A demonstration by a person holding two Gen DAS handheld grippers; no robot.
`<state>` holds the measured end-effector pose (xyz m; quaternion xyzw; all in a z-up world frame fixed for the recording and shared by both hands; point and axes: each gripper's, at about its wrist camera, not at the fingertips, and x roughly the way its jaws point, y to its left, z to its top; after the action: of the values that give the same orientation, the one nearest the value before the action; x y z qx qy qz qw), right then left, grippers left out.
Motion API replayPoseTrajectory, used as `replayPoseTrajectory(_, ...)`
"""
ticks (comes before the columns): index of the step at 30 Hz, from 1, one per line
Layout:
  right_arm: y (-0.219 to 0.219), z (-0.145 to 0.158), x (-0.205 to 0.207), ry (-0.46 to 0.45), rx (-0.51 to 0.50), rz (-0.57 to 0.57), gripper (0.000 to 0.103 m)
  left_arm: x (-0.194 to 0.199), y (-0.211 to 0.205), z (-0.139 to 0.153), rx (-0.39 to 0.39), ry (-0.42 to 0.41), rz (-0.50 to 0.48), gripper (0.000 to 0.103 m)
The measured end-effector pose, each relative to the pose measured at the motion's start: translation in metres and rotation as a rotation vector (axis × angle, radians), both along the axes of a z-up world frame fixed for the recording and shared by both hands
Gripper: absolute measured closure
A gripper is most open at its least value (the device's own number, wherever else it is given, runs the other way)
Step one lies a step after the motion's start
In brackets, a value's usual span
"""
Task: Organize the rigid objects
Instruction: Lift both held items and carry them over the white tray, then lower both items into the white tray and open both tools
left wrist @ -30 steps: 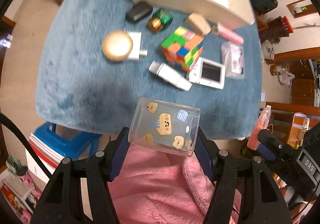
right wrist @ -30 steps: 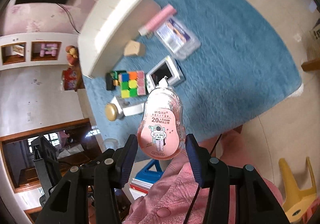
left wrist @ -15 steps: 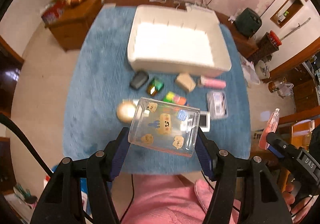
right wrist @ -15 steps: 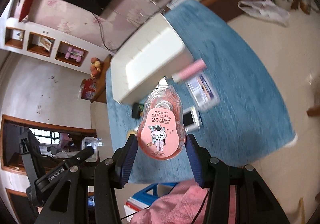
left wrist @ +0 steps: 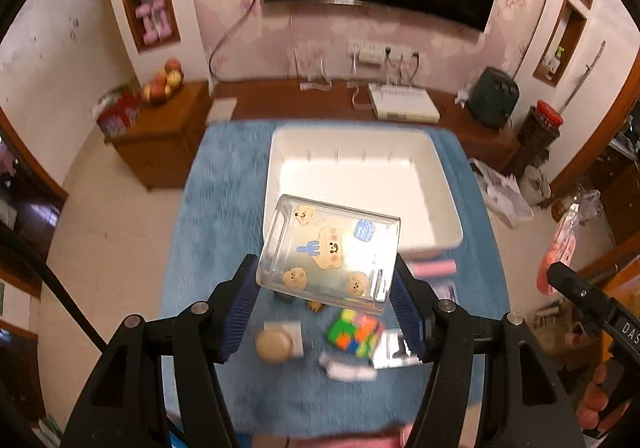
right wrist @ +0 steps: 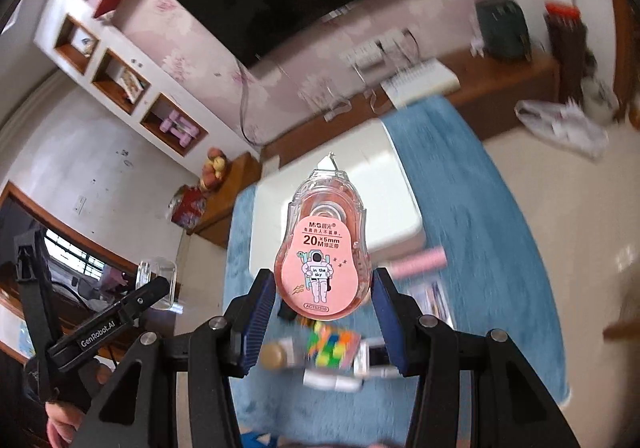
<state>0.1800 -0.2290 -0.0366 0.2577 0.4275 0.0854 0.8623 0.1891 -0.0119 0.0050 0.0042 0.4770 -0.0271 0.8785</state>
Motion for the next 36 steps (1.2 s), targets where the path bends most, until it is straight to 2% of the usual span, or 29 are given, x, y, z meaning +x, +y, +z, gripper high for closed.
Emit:
replayPoseTrajectory(7,0.013,-0.008,0.037,-0.078,-0.086,0.021,0.053,0.032,-0.004,-0.008,0.008,-0.13,-0.046,0.037)
replayPoseTrajectory(14,0.027,-0.035,0.072,-0.082,-0.126,0.062,0.053,0.06,-0.007,-0.034,-0.053,-0.176,-0.102,0.037)
replayPoseTrajectory(18,0.03,-0.055,0.093,-0.065,-0.122,0.08,0.053,0.075,-0.008,-0.052,-0.083,-0.177,-0.128,0.037)
replayPoseTrajectory(22,0.032,-0.073,0.109,-0.038,-0.123,0.097,0.053,0.094,-0.008,-0.071,-0.131,-0.141,-0.129,0.037)
replayPoseTrajectory(28,0.028,-0.092,0.131,0.018,-0.136,0.092,0.053,0.106,-0.01,-0.084,-0.165,-0.128,-0.146,0.037)
replayPoseTrajectory(34,0.027,-0.1,0.141,0.041,-0.153,0.086,0.053,0.119,-0.005,-0.09,-0.186,-0.11,-0.119,0.036)
replayPoseTrajectory(36,0.026,-0.1,0.144,0.037,-0.144,0.085,0.057,0.12,-0.004,-0.091,-0.184,-0.105,-0.116,0.036)
